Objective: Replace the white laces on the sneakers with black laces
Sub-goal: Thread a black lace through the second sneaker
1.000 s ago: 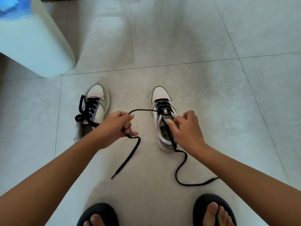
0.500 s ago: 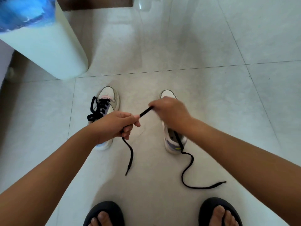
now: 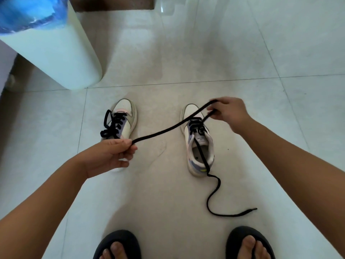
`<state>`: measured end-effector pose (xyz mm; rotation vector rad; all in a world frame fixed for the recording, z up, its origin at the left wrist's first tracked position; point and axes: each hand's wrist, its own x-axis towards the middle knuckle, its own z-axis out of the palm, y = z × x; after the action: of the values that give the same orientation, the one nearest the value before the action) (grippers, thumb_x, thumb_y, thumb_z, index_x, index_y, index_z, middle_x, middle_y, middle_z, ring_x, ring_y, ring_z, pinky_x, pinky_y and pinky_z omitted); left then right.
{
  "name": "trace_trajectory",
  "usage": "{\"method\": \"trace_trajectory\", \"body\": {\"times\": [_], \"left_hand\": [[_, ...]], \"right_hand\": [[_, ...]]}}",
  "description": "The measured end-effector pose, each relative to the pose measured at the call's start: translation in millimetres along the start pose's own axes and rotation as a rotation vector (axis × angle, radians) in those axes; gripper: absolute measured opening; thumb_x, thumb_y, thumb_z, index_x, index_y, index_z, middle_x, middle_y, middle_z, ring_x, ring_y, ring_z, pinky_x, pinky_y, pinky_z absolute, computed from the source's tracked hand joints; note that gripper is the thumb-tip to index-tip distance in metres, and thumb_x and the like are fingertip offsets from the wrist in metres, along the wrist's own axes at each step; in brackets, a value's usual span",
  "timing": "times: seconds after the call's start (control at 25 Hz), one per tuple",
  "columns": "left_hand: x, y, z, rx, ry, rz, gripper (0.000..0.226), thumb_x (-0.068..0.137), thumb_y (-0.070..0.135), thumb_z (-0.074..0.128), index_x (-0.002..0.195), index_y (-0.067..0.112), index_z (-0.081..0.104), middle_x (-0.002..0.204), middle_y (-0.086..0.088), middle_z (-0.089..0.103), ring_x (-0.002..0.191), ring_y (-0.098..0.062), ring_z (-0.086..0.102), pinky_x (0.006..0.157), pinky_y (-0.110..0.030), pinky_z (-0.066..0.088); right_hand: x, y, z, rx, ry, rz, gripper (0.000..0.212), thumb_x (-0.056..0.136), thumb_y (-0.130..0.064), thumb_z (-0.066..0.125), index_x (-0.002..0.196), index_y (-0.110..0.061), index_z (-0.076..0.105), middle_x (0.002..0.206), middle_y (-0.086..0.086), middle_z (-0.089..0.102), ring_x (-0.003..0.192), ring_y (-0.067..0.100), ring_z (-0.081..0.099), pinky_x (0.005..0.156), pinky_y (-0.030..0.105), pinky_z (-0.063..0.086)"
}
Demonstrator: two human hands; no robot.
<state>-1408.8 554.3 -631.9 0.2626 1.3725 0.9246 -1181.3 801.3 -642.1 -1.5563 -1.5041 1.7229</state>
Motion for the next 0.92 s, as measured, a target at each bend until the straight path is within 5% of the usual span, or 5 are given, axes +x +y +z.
{"method": "trace_trajectory", "body": {"times": [0.16,0.28,0.4,0.56,0.92], "left_hand": [[22,2,35,0.130,-0.084,0.032,0.034,0.067,0.041,0.077,0.084,0.011,0.075,0.071,0.004,0.062,0.064,-0.005,0.053,0.057,-0.018,0.044],[53,-1,70,0.210,0.089,0.028,0.012,0.089,0.016,0.062,0.095,0.006,0.066,0.078,-0.001,0.066,0.059,-0.007,0.061,0.051,-0.016,0.045],[78,-4,102,0.050,0.251,0.037,0.011,0.090,0.008,0.061,0.098,0.000,0.059,0.080,-0.009,0.067,0.060,-0.012,0.066,0.051,-0.019,0.052],[90,-5,129,0.003,0.331,0.089,0.015,0.090,0.005,0.060,0.076,0.009,0.056,0.073,-0.007,0.062,0.065,-0.013,0.061,0.065,-0.024,0.053],[102,-12,136,0.089,0.471,0.221,0.017,0.087,0.006,0.064,0.074,0.014,0.057,0.071,-0.003,0.063,0.069,-0.015,0.063,0.070,-0.026,0.053]], "right_hand": [[-35,-20,42,-0.416,-0.398,-0.307,0.046,0.081,-0.007,0.070,0.126,-0.014,0.058,0.114,-0.001,0.060,0.104,0.009,0.058,0.090,0.017,0.046],[-45,-6,33,-0.742,-0.161,-0.458,0.018,0.085,-0.015,0.065,0.103,-0.017,0.068,0.119,0.000,0.051,0.116,0.015,0.043,0.093,0.018,0.032],[-50,29,22,-0.976,-0.120,-0.268,0.015,0.089,-0.019,0.061,0.097,-0.014,0.072,0.123,0.007,0.044,0.120,0.026,0.033,0.097,0.029,0.032],[-50,52,27,-0.894,-0.127,-0.170,0.019,0.089,-0.025,0.062,0.103,-0.017,0.072,0.130,0.007,0.040,0.125,0.026,0.027,0.103,0.031,0.028],[-50,62,34,-0.819,-0.070,-0.163,0.019,0.088,-0.025,0.064,0.104,-0.018,0.071,0.135,0.008,0.035,0.128,0.026,0.024,0.106,0.031,0.027]]}}
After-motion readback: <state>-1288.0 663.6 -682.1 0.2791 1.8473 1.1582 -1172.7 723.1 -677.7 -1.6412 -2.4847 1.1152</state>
